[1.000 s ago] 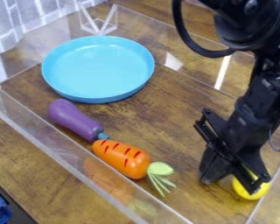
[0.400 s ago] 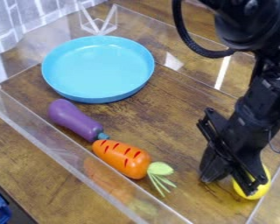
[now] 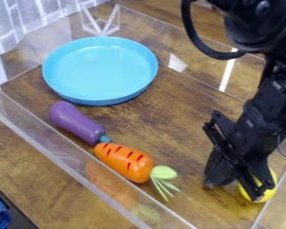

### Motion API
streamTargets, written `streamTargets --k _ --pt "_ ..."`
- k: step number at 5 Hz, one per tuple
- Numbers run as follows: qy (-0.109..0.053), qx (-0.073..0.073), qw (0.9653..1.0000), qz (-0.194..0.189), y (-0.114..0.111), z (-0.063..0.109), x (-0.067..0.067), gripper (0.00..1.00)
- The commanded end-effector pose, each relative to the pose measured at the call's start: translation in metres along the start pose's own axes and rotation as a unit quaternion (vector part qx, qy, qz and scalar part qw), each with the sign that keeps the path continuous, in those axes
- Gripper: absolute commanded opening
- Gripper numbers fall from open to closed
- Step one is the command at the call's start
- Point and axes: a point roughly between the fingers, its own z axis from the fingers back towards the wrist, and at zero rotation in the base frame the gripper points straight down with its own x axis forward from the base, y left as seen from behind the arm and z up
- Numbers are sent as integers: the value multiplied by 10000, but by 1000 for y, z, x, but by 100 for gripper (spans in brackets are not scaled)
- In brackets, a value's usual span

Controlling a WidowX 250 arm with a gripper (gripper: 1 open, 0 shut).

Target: Put the lemon on the blue tray

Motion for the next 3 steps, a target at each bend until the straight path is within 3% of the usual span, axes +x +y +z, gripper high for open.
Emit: streamTargets --k 1,3 --pt "-222 64 9997 21 13 20 10 0" --pt "-193 154 9995 -198 0 17 17 0"
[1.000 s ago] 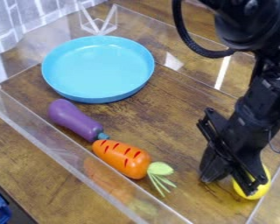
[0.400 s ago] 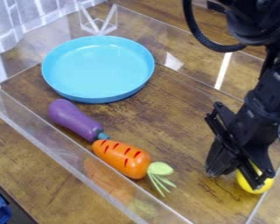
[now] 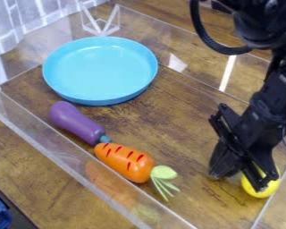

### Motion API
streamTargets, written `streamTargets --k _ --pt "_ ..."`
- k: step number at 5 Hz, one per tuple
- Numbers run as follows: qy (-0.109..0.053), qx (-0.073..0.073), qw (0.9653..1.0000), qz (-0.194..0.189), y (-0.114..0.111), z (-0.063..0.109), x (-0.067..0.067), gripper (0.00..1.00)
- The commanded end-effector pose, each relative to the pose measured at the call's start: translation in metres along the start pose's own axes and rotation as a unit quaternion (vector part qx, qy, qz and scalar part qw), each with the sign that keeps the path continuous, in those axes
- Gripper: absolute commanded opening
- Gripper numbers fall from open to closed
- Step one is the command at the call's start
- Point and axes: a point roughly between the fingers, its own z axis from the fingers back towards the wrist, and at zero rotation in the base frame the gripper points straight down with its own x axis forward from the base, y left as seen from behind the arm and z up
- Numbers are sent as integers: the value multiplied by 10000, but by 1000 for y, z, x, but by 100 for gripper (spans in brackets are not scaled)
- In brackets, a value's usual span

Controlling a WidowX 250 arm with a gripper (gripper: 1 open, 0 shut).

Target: Put the lemon on the blue tray

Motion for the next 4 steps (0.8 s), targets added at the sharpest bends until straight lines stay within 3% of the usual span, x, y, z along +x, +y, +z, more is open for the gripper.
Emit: streamTargets --k 1,2,4 --pt "-265 81 9996 -85 -9 21 6 0" --pt "-230 118 9996 -71 -12 25 4 0" --pt "-301 332 9958 -800 -9 38 12 0"
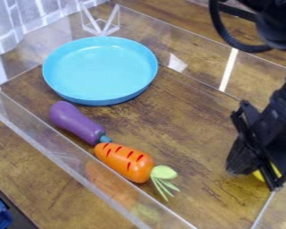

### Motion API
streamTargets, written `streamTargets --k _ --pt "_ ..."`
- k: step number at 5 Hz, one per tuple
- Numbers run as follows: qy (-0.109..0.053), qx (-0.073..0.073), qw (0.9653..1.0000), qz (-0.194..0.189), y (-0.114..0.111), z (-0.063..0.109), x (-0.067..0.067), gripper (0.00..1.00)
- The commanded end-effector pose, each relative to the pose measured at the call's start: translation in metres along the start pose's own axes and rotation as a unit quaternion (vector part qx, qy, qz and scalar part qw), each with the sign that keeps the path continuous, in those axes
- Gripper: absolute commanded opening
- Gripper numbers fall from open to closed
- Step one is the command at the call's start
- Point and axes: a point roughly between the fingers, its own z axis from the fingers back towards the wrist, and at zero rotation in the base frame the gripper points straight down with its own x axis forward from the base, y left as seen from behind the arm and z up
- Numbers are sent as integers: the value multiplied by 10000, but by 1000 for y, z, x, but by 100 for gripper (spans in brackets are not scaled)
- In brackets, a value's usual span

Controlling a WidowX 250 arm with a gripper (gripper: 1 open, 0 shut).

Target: Put the lemon on the blue tray

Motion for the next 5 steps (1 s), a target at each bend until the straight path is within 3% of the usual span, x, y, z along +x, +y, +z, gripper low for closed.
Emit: streamTargets --k 1,3,5 --pt "-343 223 9982 -442 1 30 10 0" --pt "-334 463 9930 -1030 -7 52 -2 0" --pt "-392 706 9835 -1620 -3 63 -3 0"
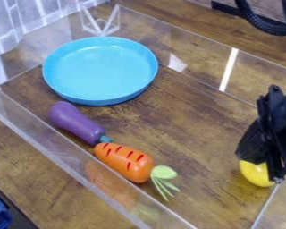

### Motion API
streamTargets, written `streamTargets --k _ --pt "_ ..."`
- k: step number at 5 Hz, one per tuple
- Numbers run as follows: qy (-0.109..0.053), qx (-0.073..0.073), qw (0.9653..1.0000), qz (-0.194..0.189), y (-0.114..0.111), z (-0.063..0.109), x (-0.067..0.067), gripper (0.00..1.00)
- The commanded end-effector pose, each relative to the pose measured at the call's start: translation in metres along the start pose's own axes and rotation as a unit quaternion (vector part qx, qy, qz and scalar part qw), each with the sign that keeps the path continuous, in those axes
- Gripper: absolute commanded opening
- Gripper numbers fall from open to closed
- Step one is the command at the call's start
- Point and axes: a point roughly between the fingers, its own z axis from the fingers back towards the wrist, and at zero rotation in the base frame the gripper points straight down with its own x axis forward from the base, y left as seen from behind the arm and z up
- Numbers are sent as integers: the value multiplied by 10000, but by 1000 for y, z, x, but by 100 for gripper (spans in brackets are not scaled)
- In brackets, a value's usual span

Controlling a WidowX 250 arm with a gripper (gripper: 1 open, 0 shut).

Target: Put the lemon on the blue tray

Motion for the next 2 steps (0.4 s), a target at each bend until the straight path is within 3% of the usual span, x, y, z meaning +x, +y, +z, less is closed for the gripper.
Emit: streamTargets --k 1,2 --pt "-457 375 9979 -274 -2 29 2 0" --pt "-484 480 9962 -534 -3 19 -1 0"
